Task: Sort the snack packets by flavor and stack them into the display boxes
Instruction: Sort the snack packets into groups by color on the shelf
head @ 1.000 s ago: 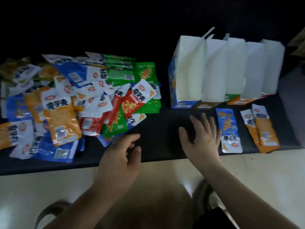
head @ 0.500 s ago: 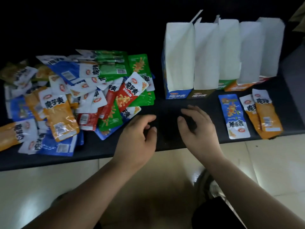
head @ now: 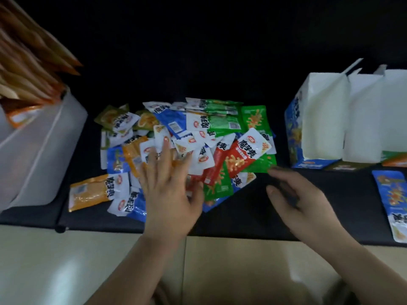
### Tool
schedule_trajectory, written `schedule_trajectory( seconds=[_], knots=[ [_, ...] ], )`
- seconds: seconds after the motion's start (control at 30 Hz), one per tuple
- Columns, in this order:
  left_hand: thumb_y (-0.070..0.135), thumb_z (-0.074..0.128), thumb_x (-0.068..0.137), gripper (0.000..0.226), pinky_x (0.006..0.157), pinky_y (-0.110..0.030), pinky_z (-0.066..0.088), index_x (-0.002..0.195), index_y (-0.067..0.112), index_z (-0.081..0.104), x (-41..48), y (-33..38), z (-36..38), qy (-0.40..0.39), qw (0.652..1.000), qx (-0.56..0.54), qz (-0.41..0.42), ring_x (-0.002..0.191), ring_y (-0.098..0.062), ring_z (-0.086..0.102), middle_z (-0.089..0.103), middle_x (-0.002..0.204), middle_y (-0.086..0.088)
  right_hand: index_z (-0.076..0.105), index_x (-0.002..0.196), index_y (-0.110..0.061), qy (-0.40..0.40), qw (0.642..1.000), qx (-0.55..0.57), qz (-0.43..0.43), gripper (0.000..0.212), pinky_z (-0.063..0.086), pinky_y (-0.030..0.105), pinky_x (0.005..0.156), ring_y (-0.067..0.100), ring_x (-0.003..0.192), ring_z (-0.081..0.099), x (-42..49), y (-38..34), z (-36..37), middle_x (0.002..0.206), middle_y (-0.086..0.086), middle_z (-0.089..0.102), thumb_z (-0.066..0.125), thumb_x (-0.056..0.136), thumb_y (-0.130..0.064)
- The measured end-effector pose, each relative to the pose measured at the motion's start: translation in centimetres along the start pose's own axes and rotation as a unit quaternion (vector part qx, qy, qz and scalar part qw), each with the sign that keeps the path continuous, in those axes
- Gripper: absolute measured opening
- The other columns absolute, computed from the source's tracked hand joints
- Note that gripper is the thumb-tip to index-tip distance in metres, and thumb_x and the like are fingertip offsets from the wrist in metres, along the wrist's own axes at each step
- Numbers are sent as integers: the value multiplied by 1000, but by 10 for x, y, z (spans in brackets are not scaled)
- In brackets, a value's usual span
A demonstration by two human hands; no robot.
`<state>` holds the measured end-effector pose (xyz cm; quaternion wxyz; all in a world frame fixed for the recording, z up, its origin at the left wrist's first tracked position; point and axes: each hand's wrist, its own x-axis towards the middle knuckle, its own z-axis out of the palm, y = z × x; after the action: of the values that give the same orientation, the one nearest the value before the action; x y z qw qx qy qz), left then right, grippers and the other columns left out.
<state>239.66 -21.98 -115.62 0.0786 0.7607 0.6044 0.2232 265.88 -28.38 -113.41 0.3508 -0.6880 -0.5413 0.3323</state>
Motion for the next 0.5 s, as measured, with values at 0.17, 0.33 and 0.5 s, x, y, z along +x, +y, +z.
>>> schedule_trajectory(
  seconds=[0.17, 0.33, 0.5],
  knots=[
    [85, 38, 82, 100, 123, -69, 6, 162, 38, 0, -6, -32, 6, -148, 964, 8, -219, 158, -43, 0, -7, 173, -13, 54, 148, -27, -45, 991, -103, -74, 56, 25, 22, 119, -2, 154, 12, 43, -38, 43, 160, -18, 25, 72, 95, -20],
    [73, 38, 94, 81, 119, -65, 20, 162, 31, 24, -20, -31, 14, -128, 976, 15, -179, 154, -44, 23, 16, 169, -22, 37, 159, -30, -96, 978, -172, -67, 69, 14, 34, 126, 15, 159, 5, 102, -77, 60, 172, -4, 11, 67, 97, -32],
    [44, 64, 93, 52, 108, -65, 36, 144, 37, 54, -10, -36, -7, -10, 989, -7, -149, 140, -44, 40, 34, 160, -12, 17, 163, -40, -175, 957, -233, -6, 81, 3, 40, 127, 20, 160, -9, 163, -102, 78, 174, -6, -6, 62, 97, -49]
  ],
)
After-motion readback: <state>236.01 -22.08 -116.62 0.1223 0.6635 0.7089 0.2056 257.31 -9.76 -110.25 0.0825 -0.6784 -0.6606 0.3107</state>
